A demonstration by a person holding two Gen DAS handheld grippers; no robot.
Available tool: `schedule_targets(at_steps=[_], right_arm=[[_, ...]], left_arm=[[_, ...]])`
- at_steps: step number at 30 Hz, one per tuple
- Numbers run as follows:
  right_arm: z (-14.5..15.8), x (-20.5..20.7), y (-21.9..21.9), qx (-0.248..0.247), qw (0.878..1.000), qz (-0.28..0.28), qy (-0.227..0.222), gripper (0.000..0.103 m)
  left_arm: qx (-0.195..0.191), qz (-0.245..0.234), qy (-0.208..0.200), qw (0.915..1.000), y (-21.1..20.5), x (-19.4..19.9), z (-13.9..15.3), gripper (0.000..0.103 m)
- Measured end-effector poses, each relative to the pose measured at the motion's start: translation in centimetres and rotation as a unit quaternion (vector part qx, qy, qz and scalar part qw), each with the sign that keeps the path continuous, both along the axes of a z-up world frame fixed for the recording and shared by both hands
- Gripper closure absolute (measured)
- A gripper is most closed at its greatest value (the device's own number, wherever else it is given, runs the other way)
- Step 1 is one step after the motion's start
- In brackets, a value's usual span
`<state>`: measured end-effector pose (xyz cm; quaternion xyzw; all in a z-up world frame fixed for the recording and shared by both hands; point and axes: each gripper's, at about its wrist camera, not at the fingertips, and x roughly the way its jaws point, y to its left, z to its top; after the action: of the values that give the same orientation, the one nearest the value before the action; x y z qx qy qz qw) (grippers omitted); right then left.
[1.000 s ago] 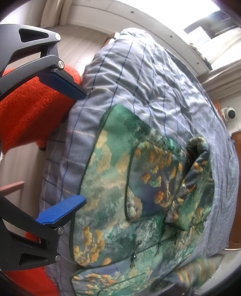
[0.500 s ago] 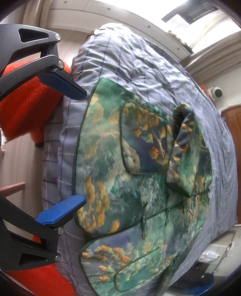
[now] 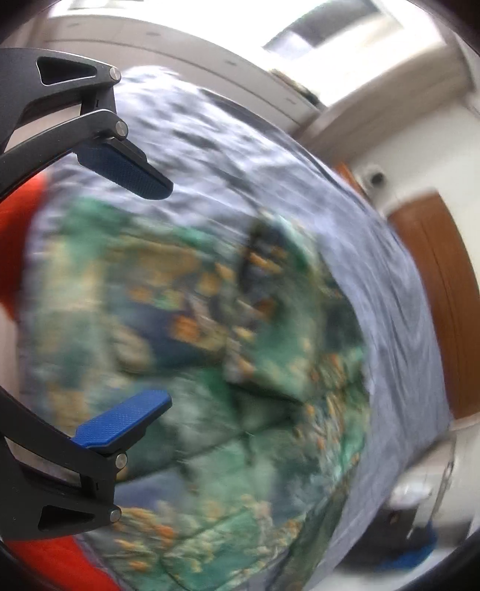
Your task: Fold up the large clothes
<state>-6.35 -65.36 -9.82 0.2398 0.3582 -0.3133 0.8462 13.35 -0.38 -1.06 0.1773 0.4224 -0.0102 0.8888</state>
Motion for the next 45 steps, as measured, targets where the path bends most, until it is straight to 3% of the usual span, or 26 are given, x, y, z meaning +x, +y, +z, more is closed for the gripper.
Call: schedule_targets(at_steps=[4,8,11,13,14,15,16,18,20,22,24,27,30,34,38,40,42,43,44,45], right_arm=[[2.3,-1.3,5.2,-0.016,0.998,0.051,-0.033,0.019],[2.2,-1.2,13.4,-0.015,0.991,0.111,-0.067,0.019],[1.5,-1.9,18.3,-0.014,0.986,0.148,-0.077,0.019],[0.9,-1.9,21.0,-0.015,0.983,0.168,-0.074,0.019],[0.8,-2.3,22.3,-0.017,0.981,0.181,-0.073,0.019],[0.6,-2.2,23.3,-0.022,0.979,0.192,-0.071,0.019],[0.6,-2.8,23.8,-0.028,0.977,0.198,-0.069,0.019],[0.6,-2.9,25.3,-0.046,0.973,0.217,-0.066,0.019],[0.5,-2.6,26.1,-0.065,0.969,0.228,-0.068,0.019],[1.0,-2.6,27.0,-0.087,0.964,0.238,-0.075,0.019],[1.6,-2.7,27.7,-0.104,0.96,0.244,-0.087,0.019],[1.8,-2.5,28.5,-0.107,0.957,0.254,-0.096,0.019],[1.4,-1.9,29.5,-0.098,0.955,0.266,-0.087,0.019],[0.7,-1.3,31.0,-0.083,0.953,0.284,-0.071,0.019],[0.3,-1.3,32.1,-0.075,0.952,0.292,-0.056,0.019],[0.1,-1.4,32.4,-0.07,0.953,0.289,-0.05,0.019],[0.2,-1.5,32.4,-0.065,0.955,0.285,-0.046,0.019],[0.3,-1.5,32.2,-0.065,0.956,0.282,-0.045,0.019],[0.4,-1.5,31.9,-0.062,0.958,0.277,-0.045,0.019],[0.5,-1.4,31.5,-0.058,0.959,0.273,-0.045,0.019]], left_arm=[[0.047,-0.067,0.041,0.9958,-4.7,7.2,-3.4,0.0],[0.095,-0.091,0.087,0.9875,-7.9,11.9,-8.7,0.0],[0.099,-0.091,0.121,0.9835,-8.5,13.7,-11.8,0.001],[0.082,-0.085,0.123,0.9853,-7.9,14.0,-12.2,0.019],[0.078,-0.075,0.119,0.987,-7.3,14.2,-12.1,0.059],[0.058,-0.065,0.125,0.9884,-6.4,14.5,-11.7,0.083],[0.032,-0.054,0.125,0.9902,-5.4,14.6,-11.1,0.09],[-0.021,-0.012,0.109,0.9937,-2.2,15.0,-8.6,0.091],[-0.07,0.035,0.08,0.9937,2.1,15.2,-5.4,0.092],[-0.117,0.09,0.046,0.988,7.9,15.1,-1.7,0.092],[-0.132,0.147,0.008,0.9803,13.7,14.7,0.7,0.092],[-0.113,0.227,-0.033,0.9667,21.0,14.2,2.3,0.093],[-0.089,0.305,-0.044,0.947,27.7,14.2,1.3,0.093],[-0.06,0.384,-0.018,0.9211,33.8,15.0,-3.4,0.094],[-0.085,0.432,0.018,0.8978,37.1,14.8,-8.2,0.093],[-0.116,0.447,0.028,0.8868,38.4,14.0,-9.5,0.087],[-0.113,0.471,0.028,0.8746,39.5,12.9,-9.9,0.07],[-0.106,0.477,0.024,0.8722,40.2,12.2,-9.6,0.061],[-0.107,0.473,0.019,0.8745,40.5,11.3,-9.2,0.04],[-0.111,0.464,0.011,0.8787,40.4,10.3,-8.9,0.029]])
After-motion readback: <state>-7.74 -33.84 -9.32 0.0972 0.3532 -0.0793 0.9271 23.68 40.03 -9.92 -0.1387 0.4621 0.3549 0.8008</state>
